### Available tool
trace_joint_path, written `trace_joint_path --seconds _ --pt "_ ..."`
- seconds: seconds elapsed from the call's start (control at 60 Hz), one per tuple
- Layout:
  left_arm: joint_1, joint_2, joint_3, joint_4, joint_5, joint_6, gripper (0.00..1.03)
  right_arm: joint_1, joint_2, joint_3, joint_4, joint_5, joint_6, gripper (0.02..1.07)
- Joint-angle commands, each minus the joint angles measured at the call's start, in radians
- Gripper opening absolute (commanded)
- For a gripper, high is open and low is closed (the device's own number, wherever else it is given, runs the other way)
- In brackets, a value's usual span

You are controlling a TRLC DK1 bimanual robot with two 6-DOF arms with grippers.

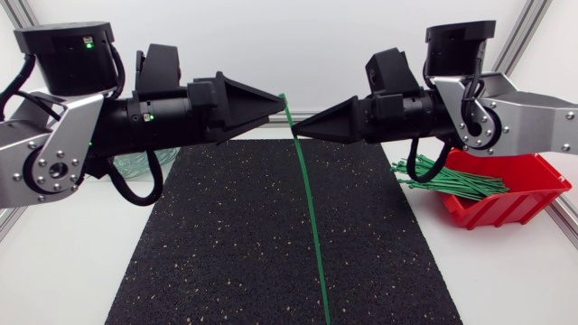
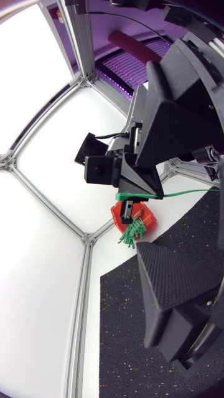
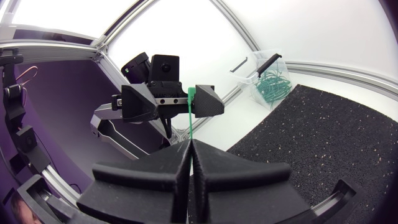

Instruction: Take a green cable tie from the red box, thread the tail through the head to close it, then place it in the transparent bin on the left.

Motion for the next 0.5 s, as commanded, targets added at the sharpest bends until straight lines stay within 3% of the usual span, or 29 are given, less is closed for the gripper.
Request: trace_joint_path --seconds 0.0,0.383,0.483 --pt "-0.007 0.016 0.024 0.016 -0.006 -0.034 0.82 0.013 0.016 -0.026 0.026 0.004 0.055 0.08" --pt "-0.018 0.014 0.001 0.059 -0.02 -0.075 0.65 0.03 0.067 -0.032 0.099 0.007 0.115 0.08" --pt "-0.027 0.016 -0.002 0.061 -0.023 -0.08 0.65 0.026 0.062 -0.04 0.119 0.007 0.129 0.08"
